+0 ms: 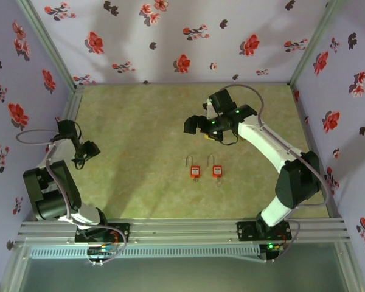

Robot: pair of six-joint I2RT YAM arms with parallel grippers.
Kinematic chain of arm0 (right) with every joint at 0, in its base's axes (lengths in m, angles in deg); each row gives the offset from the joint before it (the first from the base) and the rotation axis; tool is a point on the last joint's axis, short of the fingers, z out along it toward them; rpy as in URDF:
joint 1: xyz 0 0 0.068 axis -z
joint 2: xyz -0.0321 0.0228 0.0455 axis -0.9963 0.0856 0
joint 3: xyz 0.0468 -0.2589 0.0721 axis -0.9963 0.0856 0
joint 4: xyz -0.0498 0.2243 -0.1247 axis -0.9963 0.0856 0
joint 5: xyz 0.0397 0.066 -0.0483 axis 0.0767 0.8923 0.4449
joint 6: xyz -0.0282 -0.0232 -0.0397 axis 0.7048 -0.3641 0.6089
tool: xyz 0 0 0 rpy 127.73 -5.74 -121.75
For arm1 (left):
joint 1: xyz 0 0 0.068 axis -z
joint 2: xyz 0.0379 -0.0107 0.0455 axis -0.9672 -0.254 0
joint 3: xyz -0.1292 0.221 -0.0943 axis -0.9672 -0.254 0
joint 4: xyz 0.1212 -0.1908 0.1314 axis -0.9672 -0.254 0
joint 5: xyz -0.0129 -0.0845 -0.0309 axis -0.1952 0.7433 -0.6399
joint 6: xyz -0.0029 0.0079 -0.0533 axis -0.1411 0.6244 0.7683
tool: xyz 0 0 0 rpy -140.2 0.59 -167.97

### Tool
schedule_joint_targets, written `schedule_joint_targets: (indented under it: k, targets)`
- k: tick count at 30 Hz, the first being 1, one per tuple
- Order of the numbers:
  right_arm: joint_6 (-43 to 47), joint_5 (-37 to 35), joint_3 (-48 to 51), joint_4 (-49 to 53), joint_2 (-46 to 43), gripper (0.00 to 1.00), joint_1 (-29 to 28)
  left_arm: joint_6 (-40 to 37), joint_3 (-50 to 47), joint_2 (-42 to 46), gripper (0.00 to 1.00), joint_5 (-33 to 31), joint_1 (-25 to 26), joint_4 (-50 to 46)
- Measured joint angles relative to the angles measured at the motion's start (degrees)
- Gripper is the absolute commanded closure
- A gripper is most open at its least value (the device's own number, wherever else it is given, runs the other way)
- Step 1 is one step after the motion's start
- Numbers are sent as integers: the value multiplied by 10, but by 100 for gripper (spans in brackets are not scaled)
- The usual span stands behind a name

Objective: Unlock with the key

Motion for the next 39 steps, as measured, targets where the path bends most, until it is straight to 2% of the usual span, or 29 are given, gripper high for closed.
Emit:
schedule_joint_targets:
  k: [7,17,39]
  targets:
    - [-2,5,3,-4,0,1,-5,64,4,-51,53,13,-22,20]
    - [-2,11,8,-6,0,1,-9,165,40,-95,62,37,-22,49]
    - [-2,11,8,-6,0,1,-9,217,62,-128,66,30,-21,4]
